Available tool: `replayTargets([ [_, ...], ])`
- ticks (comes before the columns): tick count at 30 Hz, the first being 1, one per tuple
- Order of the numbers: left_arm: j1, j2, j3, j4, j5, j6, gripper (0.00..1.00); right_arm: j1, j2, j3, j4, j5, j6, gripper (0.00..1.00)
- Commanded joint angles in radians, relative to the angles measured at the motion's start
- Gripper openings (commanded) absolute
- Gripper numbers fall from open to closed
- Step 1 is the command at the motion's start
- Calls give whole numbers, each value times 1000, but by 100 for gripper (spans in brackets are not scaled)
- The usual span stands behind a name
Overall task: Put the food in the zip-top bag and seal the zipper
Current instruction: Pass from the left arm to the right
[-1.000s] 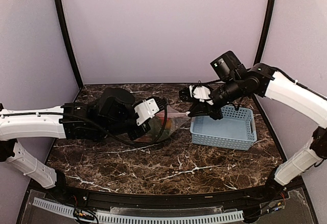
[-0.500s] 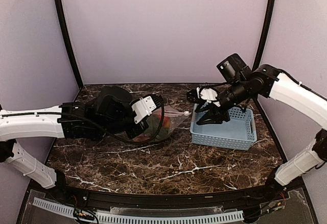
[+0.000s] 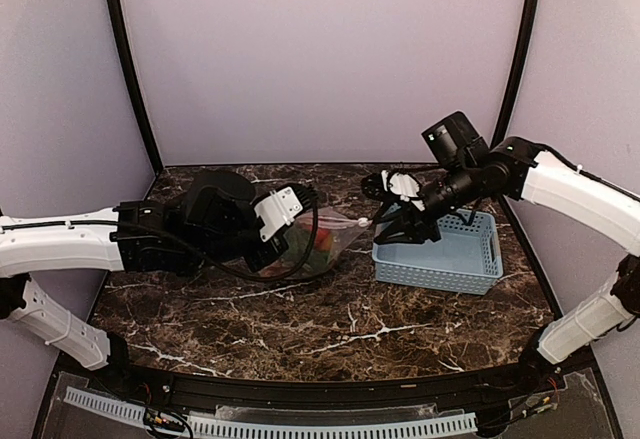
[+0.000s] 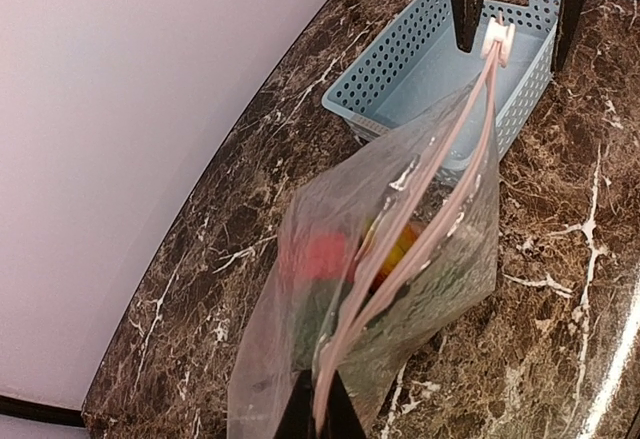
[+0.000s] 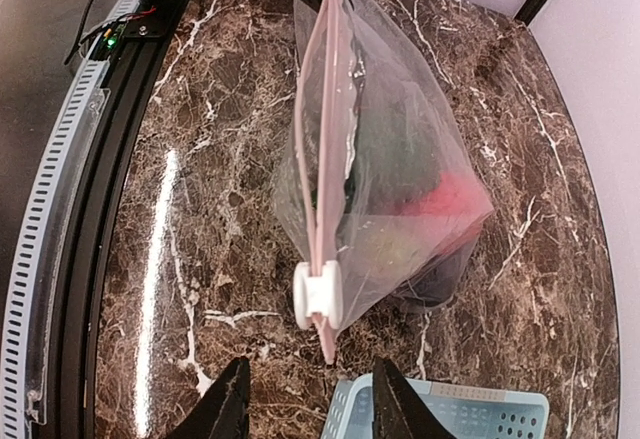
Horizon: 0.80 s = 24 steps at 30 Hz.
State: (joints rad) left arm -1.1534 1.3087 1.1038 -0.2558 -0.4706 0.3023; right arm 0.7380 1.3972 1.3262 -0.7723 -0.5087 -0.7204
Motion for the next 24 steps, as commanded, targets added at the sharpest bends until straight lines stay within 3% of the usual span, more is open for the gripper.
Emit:
replayTargets([
  [1, 12, -52, -18, 21, 10, -15, 1, -8, 13, 14, 77, -25, 21, 40],
  [7, 26, -66, -18, 36, 28, -20, 1, -8, 44, 67, 82, -80, 21, 37],
  [15, 32, -79, -17, 37, 41, -36, 1, -8, 60, 97, 78, -121, 13, 15],
  [24, 33, -77, -18, 45, 41, -37, 1, -9, 54, 92, 76, -135, 7, 0],
])
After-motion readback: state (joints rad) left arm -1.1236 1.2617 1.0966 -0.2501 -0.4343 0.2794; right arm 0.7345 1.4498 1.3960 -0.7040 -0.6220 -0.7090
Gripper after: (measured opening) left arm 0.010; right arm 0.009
